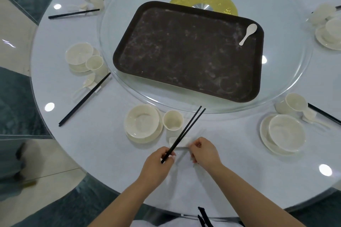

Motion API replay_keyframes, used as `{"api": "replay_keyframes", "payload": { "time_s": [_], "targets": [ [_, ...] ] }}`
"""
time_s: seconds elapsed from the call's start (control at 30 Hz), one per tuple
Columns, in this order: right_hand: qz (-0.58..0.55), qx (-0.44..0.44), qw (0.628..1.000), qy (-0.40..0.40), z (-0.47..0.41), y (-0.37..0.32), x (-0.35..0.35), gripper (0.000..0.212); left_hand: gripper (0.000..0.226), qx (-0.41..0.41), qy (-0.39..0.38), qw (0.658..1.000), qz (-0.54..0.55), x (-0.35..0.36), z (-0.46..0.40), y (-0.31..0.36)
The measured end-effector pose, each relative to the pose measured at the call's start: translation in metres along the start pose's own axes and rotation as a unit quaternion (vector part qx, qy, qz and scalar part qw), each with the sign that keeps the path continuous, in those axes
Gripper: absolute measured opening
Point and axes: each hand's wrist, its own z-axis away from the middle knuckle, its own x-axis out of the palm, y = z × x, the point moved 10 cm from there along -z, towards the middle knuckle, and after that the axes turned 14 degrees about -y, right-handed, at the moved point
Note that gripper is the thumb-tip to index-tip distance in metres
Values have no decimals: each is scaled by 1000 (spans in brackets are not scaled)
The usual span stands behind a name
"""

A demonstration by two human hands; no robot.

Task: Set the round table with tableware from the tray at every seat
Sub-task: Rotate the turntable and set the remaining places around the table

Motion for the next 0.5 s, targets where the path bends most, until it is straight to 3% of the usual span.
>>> {"api": "replay_keyframes", "payload": {
  "time_s": [0.17,0.3,0.5],
  "targets": [
    [-54,-36,997,41,15,1,-14,25,36,-14,-21,995,93,18,3,2],
    [-141,-109,984,1,38,-11,-11,28,35,-25,-65,987,144,42,1,4],
    [-126,-124,984,-37,53,-17,-4,26,29,0,-136,979,150,79,6,11]
  ]
}}
